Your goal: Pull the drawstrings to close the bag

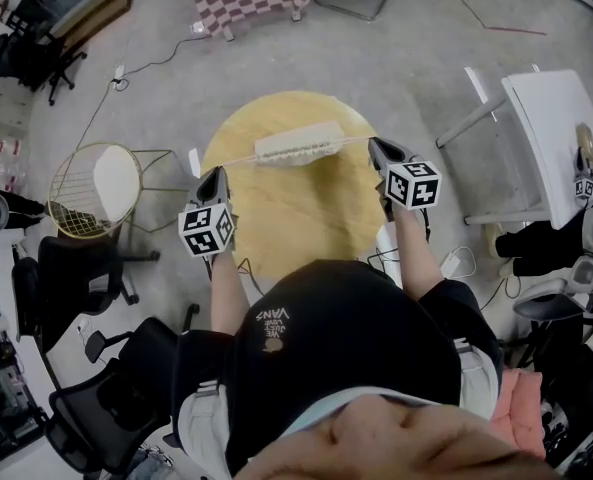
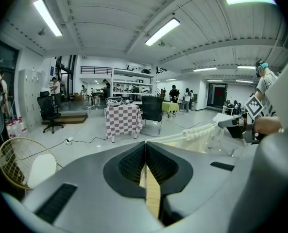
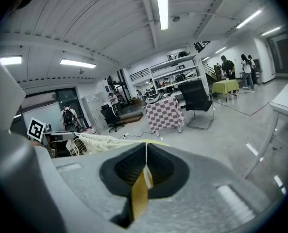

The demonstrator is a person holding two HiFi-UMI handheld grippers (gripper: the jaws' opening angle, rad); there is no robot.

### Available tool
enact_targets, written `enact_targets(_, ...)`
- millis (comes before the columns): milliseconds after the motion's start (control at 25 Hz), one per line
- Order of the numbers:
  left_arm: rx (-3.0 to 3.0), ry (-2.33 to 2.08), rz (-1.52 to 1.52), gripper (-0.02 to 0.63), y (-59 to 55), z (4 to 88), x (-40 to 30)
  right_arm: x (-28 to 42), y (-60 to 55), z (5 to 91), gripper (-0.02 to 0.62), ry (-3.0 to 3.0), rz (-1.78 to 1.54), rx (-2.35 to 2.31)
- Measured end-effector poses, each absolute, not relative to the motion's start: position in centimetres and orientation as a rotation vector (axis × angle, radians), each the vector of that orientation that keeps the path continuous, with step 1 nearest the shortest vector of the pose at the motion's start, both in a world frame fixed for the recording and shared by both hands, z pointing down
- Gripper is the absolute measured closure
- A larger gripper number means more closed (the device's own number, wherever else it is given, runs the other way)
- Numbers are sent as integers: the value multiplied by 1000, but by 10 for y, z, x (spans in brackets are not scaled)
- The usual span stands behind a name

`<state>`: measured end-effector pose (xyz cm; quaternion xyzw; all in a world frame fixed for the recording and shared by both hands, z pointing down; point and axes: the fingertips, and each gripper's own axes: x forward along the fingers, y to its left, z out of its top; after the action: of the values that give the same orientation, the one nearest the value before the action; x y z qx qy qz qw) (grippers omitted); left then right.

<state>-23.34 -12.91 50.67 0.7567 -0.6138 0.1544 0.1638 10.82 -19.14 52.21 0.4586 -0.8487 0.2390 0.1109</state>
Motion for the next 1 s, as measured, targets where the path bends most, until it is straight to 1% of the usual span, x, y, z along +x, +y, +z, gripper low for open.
enact_targets(1000,2067,-1731,437,591,-118,536,-251,124,-187,557,594,-2374,766,1376)
